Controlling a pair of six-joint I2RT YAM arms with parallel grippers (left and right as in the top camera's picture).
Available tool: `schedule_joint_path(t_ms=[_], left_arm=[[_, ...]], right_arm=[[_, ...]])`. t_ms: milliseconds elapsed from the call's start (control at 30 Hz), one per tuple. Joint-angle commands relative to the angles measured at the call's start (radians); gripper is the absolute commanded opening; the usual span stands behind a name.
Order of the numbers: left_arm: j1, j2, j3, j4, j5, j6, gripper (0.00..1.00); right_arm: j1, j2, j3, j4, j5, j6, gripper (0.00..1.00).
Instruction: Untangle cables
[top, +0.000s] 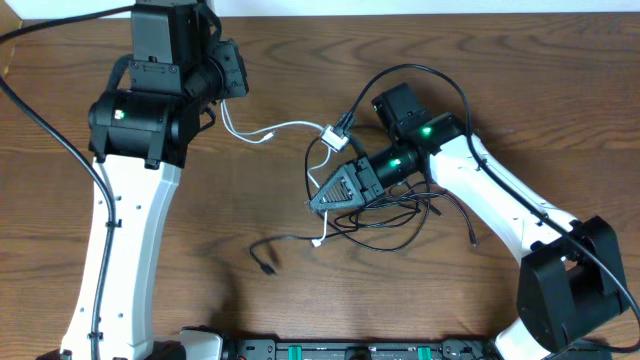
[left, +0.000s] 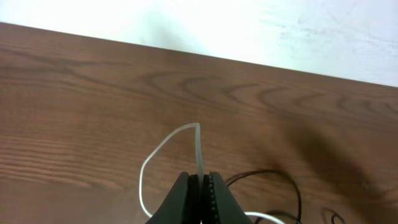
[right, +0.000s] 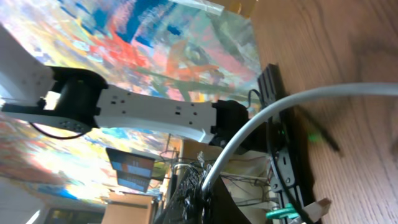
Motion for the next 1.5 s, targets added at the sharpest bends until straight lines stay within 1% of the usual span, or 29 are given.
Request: schedule_joint_path(t_ms=[0,33,67,100,133,167,200,233,300,333,400,500,633,767,833,933,967,1100,1167,1200,1267,1367,1467], left_arm=[[0.004,0.006,-0.021,-0.002,-0.013,0.021,0.07],[0.004,0.008,-0.021,-0.002,-0.013,0.021,0.07],[0.004,0.009,-0.021,-0.001,-0.013,0.021,0.07],[0.004,0.010,-0.021,-0.001,-0.013,0.021,0.07],[0.004,0.011,-0.021,-0.001,-0.013,0.021,0.07],[0.004,0.011,-0.021,-0.001,-0.013,0.021,0.07],[0.004,0.011,-0.021,-0.001,-0.013,0.021,0.07],[0.004,0.011,-0.021,-0.001,-0.013,0.021,0.07],[0.003,0.014,-0.021,-0.001,-0.013,0.021,0.07],[0.003,0.016,-0.021,-0.001,-0.008,0.021,0.07],[0.002,0.023,-0.021,0.003,0.027,0.021,0.07],[-0.020,0.040,-0.021,0.043,0.093,0.021,0.07],[-0.067,0.055,-0.021,0.087,0.092,0.021,0.07],[-0.085,0.066,-0.021,0.108,0.093,0.021,0.07],[-0.087,0.069,-0.021,0.109,0.093,0.015,0.07],[-0.116,0.070,-0.021,0.144,0.112,0.011,0.07],[-0.146,0.074,-0.021,0.166,0.111,0.009,0.07],[-0.224,0.122,-0.021,0.217,0.111,0.009,0.07],[-0.245,0.154,-0.021,0.237,0.111,0.006,0.07],[-0.263,0.187,-0.021,0.257,0.112,-0.015,0.07],[-0.296,0.232,-0.021,0.303,0.124,-0.045,0.07],[-0.367,0.313,-0.021,0.433,0.223,-0.044,0.07],[-0.463,0.405,-0.021,0.579,0.241,-0.045,0.07]], right_arm=[[0.009,-0.008,0.009,0.048,-0.072,0.077,0.01],[0.008,-0.008,0.009,0.098,-0.072,0.143,0.01],[0.003,-0.008,0.009,0.183,-0.072,0.244,0.01],[0.002,-0.008,0.009,0.222,-0.072,0.287,0.01],[-0.011,-0.008,0.009,0.374,-0.071,0.441,0.01],[-0.024,-0.008,0.009,0.488,-0.071,0.549,0.01],[-0.032,-0.008,0.009,0.568,-0.071,0.621,0.01],[-0.048,-0.008,0.009,0.700,-0.069,0.730,0.01],[-0.079,-0.008,0.009,0.897,-0.056,0.856,0.01],[-0.096,-0.008,0.009,0.984,-0.048,0.898,0.01],[-0.142,-0.008,0.009,1.104,-0.015,0.940,0.01],[-0.225,-0.007,0.009,1.125,0.021,0.921,0.01],[-0.311,-0.007,0.009,1.099,0.055,0.872,0.01],[-0.326,-0.007,0.008,1.091,0.069,0.810,0.02],[-0.327,-0.007,0.008,1.046,0.089,0.766,0.01],[-0.346,-0.007,0.008,0.827,0.212,0.604,0.01],[-0.359,-0.007,0.008,0.664,0.332,0.500,0.01],[-0.410,-0.021,0.011,0.358,0.617,0.313,0.02],[-0.438,-0.047,0.012,0.270,0.676,0.266,0.02],[-0.464,-0.081,0.011,0.202,0.742,0.237,0.01],[-0.496,-0.134,0.012,0.123,0.825,0.209,0.01],[-0.546,-0.235,0.011,-0.004,0.981,0.178,0.01],[-0.577,-0.299,0.011,-0.101,1.087,0.178,0.01]])
